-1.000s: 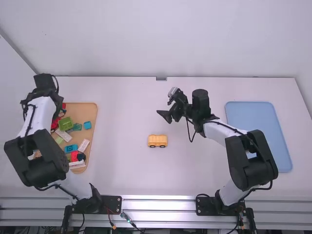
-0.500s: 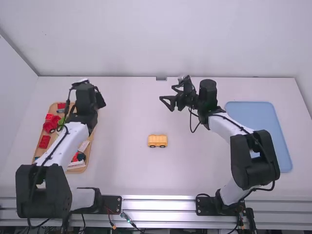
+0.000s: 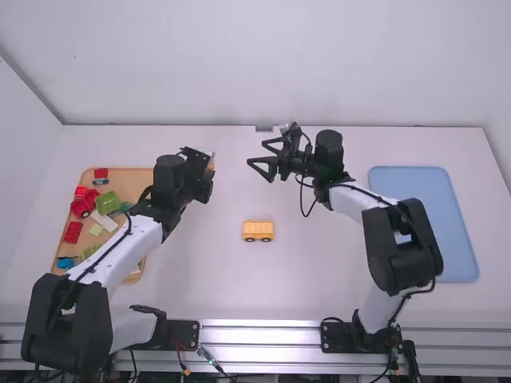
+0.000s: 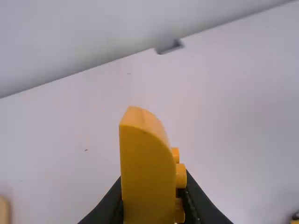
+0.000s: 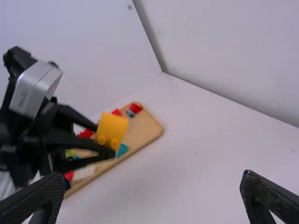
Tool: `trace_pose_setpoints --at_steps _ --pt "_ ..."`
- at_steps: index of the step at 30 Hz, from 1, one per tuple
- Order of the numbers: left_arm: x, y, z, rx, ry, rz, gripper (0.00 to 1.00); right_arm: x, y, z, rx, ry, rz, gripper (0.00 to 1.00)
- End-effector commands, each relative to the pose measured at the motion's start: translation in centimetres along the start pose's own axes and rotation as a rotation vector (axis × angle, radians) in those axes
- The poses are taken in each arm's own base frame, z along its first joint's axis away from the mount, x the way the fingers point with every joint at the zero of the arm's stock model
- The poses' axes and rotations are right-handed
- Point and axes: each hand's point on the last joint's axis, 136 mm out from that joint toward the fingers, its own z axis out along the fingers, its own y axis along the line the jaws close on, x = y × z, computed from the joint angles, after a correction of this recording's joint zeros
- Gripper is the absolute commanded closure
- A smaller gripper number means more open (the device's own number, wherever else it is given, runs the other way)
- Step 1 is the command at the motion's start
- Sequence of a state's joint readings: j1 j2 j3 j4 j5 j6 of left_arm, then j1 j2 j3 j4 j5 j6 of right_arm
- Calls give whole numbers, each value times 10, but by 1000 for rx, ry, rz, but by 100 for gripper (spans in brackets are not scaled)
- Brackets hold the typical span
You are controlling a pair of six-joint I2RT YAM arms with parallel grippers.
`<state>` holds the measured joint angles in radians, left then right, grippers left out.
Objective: Assemble lego blocks to make yellow taxi
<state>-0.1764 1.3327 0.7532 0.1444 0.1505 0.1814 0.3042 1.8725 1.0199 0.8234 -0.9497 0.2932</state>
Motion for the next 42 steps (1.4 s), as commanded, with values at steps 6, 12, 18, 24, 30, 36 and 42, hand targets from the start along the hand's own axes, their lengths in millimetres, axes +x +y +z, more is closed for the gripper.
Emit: trace_pose_setpoints --at_steps 6,12,18,24,30,36,42 --pt "-11 -23 -3 73 -53 109 98 22 -6 18 -133 -53 249 5" --pt "-11 -38 -3 151 -72 132 98 29 0 25 -161 -52 253 5" --pt "-4 -38 14 155 -62 96 98 31 5 28 -173 -43 254 5" --pt "-4 -46 29 207 -93 57 98 33 11 32 -187 -36 236 11" --pt "-7 -45 34 208 -110 5 96 35 2 34 -141 -43 252 16" --pt "-10 -51 34 219 -116 -11 95 43 5 47 -115 -36 226 19" --pt "-9 -50 34 217 -113 -12 96 38 8 49 -115 -56 209 19"
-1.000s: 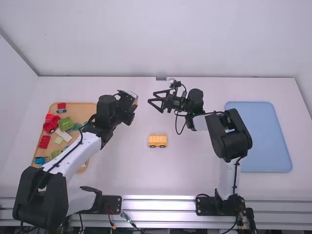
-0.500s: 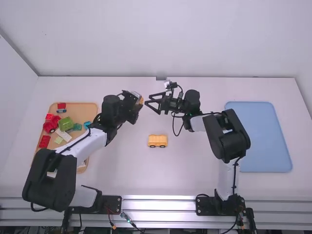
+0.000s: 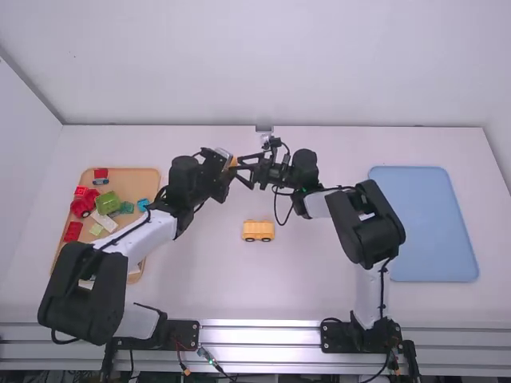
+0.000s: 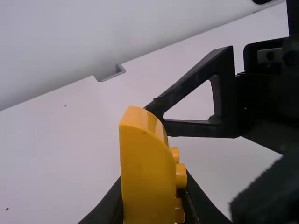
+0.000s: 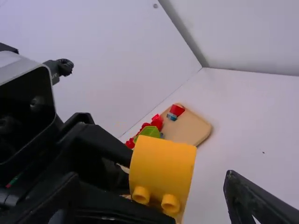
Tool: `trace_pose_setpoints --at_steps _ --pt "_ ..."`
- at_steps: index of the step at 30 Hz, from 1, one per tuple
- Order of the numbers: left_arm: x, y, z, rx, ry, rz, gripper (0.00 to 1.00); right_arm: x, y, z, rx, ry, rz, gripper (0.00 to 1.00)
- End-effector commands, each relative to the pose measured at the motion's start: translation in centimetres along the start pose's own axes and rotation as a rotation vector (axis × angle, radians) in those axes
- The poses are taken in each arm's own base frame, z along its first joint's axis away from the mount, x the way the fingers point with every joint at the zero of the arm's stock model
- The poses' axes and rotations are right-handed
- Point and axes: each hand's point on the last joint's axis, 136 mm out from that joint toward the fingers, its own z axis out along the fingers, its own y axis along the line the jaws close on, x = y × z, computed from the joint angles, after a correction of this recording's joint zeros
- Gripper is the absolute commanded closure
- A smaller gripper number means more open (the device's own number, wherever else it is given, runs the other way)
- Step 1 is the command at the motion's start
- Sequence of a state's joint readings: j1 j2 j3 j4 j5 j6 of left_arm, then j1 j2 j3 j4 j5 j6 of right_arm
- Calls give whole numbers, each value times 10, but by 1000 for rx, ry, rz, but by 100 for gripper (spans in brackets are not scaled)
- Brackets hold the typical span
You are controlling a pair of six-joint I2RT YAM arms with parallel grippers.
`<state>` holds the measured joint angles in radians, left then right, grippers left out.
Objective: Assemble lego blocks to make yellow taxi
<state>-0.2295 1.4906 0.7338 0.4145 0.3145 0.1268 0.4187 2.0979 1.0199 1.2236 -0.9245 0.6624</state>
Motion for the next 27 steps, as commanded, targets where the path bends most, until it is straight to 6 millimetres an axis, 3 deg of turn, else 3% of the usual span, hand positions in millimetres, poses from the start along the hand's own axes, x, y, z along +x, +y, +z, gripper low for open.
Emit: trace_pose_setpoints --at_steps 1,7,16,27 --pt "2 -5 1 22 2 -7 96 -4 -4 0 8 -11 -10 20" --pt "6 -9 3 33 16 -8 98 -5 -4 0 6 -16 -15 34" --pt "4 -15 9 80 -11 -1 98 -3 -1 4 3 -14 7 34" --pt "-2 -14 11 74 -40 9 98 -3 -4 5 19 -18 19 52"
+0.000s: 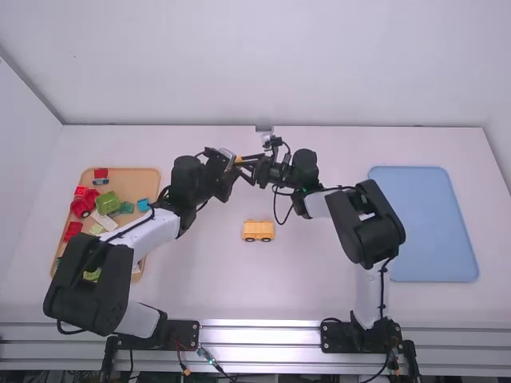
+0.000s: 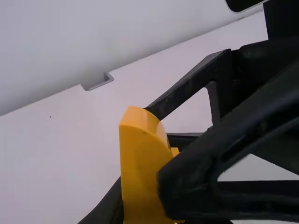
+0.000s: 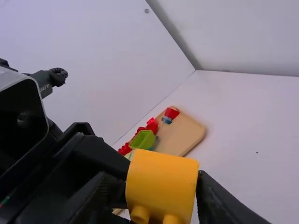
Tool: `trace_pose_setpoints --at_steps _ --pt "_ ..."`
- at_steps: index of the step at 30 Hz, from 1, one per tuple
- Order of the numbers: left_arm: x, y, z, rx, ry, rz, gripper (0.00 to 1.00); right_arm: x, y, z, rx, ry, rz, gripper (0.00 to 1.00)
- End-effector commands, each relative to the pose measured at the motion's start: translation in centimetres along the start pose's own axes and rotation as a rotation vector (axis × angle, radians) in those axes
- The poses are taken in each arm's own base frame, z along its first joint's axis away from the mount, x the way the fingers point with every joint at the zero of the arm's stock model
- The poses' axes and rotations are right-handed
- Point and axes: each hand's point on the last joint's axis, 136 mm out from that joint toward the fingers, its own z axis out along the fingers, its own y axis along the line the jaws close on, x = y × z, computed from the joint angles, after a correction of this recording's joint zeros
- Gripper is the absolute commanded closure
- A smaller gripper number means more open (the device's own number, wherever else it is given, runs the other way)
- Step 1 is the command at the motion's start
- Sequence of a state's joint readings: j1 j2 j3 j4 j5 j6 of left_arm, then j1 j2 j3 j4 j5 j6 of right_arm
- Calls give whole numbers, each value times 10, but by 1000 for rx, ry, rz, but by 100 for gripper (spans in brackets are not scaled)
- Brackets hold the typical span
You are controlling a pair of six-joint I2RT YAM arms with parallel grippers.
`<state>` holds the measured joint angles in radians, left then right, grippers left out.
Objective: Assemble lego blocks to make yellow taxi
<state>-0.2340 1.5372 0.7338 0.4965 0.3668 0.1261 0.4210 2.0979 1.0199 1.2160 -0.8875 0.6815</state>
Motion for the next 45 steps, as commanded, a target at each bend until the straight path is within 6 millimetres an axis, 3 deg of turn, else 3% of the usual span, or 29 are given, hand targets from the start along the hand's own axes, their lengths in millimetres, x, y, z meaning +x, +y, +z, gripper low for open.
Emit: trace_pose_setpoints --at_steps 1,6,13,17,21,23,28,35,40,45 --pt "1 -6 2 22 -3 -4 98 -1 1 4 -11 0 -6 53" --pt "0 -6 2 22 -6 -2 98 -1 1 4 -10 -1 -6 60" --pt "0 -6 2 22 -5 -2 95 -1 1 4 -11 -3 -10 61" --pt "-1 -6 2 25 -9 -1 87 -3 -1 4 1 -13 -9 63" --pt "-1 -6 2 25 -12 0 67 -4 -2 4 7 -18 -10 64" --pt "-2 -6 2 24 -13 -11 38 -5 -3 3 16 -25 -13 65" --pt "-3 -6 2 23 -19 -23 1 -7 -6 3 31 -37 -25 66" --pt "-2 5 1 -31 -13 -16 1 -17 -20 -1 105 -82 -120 66" --pt "22 22 -1 -138 85 -52 1 -33 -35 -14 162 -117 -179 68" --pt "28 26 -3 -159 109 -51 1 -47 -64 -18 250 -50 -182 70"
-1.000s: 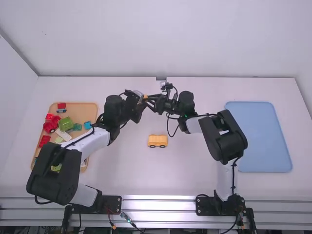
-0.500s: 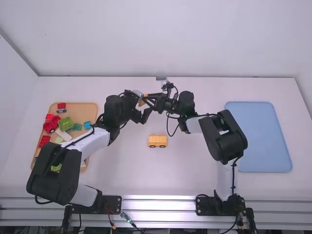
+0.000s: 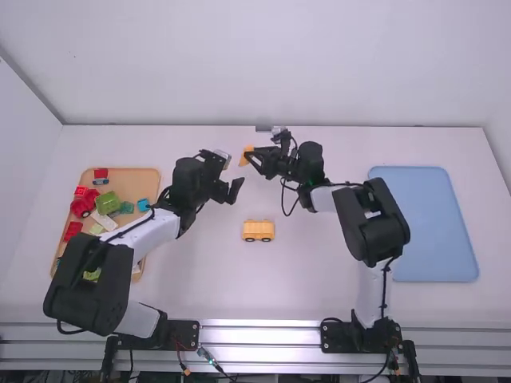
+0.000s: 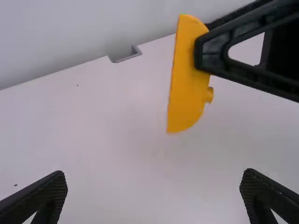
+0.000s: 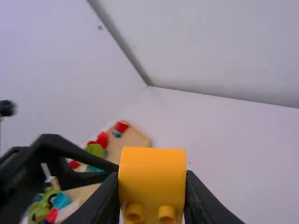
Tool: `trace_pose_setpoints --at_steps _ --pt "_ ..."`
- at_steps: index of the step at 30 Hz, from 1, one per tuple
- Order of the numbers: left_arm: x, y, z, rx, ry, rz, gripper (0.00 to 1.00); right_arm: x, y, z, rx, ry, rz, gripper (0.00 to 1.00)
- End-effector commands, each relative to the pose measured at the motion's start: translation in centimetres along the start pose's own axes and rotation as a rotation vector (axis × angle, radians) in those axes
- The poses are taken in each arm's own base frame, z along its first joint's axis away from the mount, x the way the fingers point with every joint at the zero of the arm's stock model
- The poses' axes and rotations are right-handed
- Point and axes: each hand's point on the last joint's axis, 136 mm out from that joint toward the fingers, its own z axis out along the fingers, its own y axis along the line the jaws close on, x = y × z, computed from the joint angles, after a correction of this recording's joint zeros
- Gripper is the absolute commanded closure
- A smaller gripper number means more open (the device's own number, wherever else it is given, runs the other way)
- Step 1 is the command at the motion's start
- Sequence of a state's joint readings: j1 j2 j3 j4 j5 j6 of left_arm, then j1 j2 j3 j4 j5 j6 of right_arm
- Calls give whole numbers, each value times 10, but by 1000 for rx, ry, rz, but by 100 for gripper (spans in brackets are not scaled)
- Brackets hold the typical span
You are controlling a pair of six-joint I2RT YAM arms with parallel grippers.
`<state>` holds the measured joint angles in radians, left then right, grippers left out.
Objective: Assemble lego blocks to make yellow taxi
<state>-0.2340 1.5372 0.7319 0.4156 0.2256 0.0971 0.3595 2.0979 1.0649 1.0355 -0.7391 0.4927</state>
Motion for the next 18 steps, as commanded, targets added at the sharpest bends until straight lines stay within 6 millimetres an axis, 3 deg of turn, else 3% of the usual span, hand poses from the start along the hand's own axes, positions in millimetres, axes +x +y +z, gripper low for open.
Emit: trace_pose_setpoints --at_steps 1,5,10,14,18 --pt "4 4 1 -26 14 2 1 -26 -12 7 32 -4 -98 70" --pt "9 21 -1 -120 38 -2 1 -28 -24 13 104 127 -126 75" --pt "12 32 -4 -130 48 19 1 -21 -37 1 278 393 -249 75" --pt "10 57 -10 -181 27 -6 1 -11 -41 -32 430 694 -364 75" --pt "5 67 -15 -133 -9 -4 1 5 -28 -69 406 929 -422 76"
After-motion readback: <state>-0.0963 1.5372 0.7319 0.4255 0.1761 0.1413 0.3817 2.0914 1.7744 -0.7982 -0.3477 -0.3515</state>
